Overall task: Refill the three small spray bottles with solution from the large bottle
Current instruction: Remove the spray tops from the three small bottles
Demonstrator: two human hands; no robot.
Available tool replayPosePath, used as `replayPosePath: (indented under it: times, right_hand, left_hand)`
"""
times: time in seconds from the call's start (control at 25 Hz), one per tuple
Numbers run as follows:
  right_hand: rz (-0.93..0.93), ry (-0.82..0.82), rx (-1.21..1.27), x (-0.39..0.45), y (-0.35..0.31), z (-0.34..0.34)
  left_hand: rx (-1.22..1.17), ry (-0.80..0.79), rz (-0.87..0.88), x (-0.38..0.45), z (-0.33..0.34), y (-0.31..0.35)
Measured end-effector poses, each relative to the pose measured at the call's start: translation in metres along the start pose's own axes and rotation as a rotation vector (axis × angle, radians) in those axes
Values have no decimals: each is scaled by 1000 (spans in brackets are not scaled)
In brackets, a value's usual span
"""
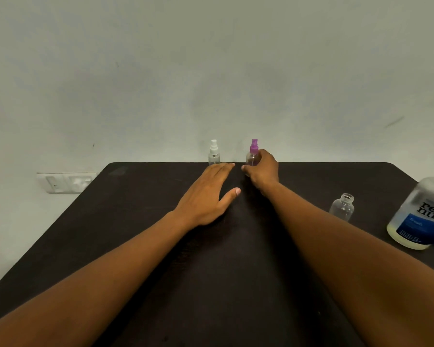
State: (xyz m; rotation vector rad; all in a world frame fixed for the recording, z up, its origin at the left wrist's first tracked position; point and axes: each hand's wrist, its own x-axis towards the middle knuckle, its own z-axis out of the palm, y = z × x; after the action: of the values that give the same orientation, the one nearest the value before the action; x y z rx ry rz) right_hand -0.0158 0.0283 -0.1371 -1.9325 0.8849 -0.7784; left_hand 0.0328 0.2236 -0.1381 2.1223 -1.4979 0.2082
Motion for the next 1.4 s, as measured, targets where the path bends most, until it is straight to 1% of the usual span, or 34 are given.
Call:
replayPosePath:
  times: [0.24, 0.44, 0.6, 0.68, 0.76, 0.92, 1.08, 1.2, 1.28, 1.36, 1.4]
  right_hand:
    - [-68, -32, 45, -41, -19, -18]
    - [-120, -52, 107, -96, -38, -51]
    - [-175, -105, 169, -149, -42, -76]
    - [-193, -135, 198, -173, -44, -90]
    - [-209, -154, 223, -195, -47, -102]
    - [-246, -164, 218, -223, -51, -124]
    - [-229, -153, 230, -241, -50, -141]
    - [-216, -99, 208, -252, -50, -147]
    - [-204, -84, 196, -256, -50, -149]
    - [-204, -75, 189, -259, -50, -151]
    - [-203, -70, 187, -260, -50, -152]
  left_hand:
    - [-61, 29, -43, -10, -26, 28]
    - [-94, 74, -76, -24, -56, 65]
    - [-183, 144, -101, -30, -78, 100]
    - [-284, 184, -99, -31, -90, 121]
    - [-413, 162, -92, -34, -102, 142]
    - [-552, 45, -101, -46, -115, 171]
    - [-683, 74, -174, -58, -120, 193]
    - [-648, 176, -240, -62, -121, 208]
    - [-562, 239, -294, -64, -120, 218]
    - [-487, 248, -311, -66, -117, 223]
    - [-505, 230, -299, -67, -118, 223]
